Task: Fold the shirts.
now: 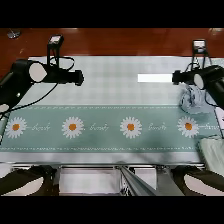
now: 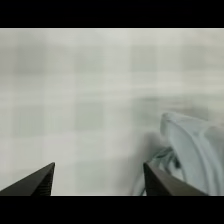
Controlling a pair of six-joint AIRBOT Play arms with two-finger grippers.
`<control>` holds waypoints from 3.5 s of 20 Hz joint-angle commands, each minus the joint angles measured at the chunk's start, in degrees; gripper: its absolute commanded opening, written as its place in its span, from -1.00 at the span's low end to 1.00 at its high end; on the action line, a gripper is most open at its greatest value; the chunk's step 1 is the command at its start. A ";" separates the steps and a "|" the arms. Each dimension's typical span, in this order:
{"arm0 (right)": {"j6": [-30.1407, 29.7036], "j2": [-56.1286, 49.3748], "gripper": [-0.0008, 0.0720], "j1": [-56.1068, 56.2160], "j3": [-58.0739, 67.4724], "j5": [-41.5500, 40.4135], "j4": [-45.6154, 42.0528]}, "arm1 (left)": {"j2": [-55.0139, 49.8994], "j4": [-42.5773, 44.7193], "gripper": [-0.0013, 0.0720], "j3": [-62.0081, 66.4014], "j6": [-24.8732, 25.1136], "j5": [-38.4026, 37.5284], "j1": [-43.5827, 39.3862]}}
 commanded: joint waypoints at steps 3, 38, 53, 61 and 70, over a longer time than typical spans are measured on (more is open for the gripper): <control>6.78 -7.08 0.75 -20.50 0.00 -0.79 8.13 | -1.18 4.02 0.95 0.04 1.05 3.54 3.72; -37.97 20.61 -0.90 11.23 40.74 23.63 48.94 | 45.07 -15.98 0.95 -29.07 -2.56 -10.03 5.11; -29.62 -12.15 0.71 41.40 1.97 -1.92 76.22 | 37.18 -9.70 0.95 -29.22 -7.06 -5.27 8.20; -26.62 8.79 0.71 -2.60 5.44 26.53 48.81 | 34.95 -12.02 0.95 -31.34 -3.72 -22.95 16.81; -29.97 34.01 0.71 -28.00 -38.73 21.22 56.22 | 26.18 -43.95 0.95 -50.56 11.72 -18.12 36.09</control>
